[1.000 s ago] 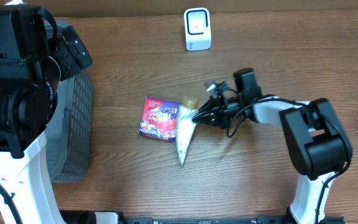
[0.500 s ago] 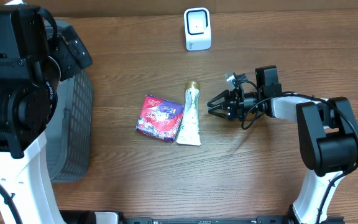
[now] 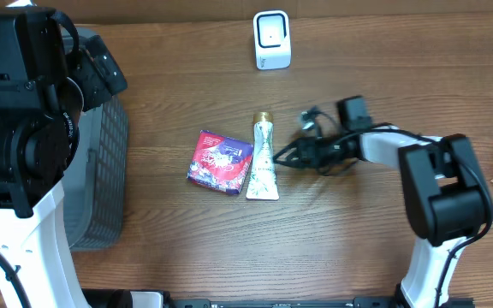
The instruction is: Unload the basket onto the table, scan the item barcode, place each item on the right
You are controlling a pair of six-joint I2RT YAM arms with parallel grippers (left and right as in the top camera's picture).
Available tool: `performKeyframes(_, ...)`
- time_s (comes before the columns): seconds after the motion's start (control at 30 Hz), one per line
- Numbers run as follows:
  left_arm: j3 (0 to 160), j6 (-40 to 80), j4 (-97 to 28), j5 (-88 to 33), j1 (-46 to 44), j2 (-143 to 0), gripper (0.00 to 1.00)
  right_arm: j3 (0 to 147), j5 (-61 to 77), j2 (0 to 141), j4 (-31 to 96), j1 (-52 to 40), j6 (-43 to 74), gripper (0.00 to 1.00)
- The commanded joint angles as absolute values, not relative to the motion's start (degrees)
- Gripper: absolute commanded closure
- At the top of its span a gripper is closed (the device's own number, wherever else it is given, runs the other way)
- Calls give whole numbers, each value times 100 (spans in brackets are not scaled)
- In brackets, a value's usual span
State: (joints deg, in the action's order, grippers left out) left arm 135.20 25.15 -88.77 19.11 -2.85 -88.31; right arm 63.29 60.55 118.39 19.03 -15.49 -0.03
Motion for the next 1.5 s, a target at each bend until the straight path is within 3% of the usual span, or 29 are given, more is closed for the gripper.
performKeyframes(0.0,13548,2576,-8868,1988,-259,-8862,0,6869,3876,11896,2707,-2226,327,0)
performKeyframes(0.2,13548,2576,-8868,1988,-259,-8862,0,7395,1651,11896,3706,-3083,650,0)
performKeyframes(0.4,13548,2576,-8868,1988,-259,-8864,0,7275,746,11909,3938,-3409,1229,0)
performKeyframes(0.57,13548,2576,-8868,1988,-259,-8868,0,7271,534,11911,3894,-3398,1396,7)
performKeyframes(0.77,13548,2576,-8868,1988,-259,-8871,0,7277,725,11896,4091,-3363,1393,7)
performKeyframes(0.97,13548,2576,-8868,1988,-259,-8871,0,7393,1859,11605,4112,-3363,1157,6)
performKeyframes(1.07,13548,2576,-8868,1988,-259,-8871,0,7516,1844,11233,4222,-3358,1168,0)
performKeyframes(1.47,13548,2576,-8868,1988,-259,-8871,0,7424,1402,10735,4359,-3179,1247,0)
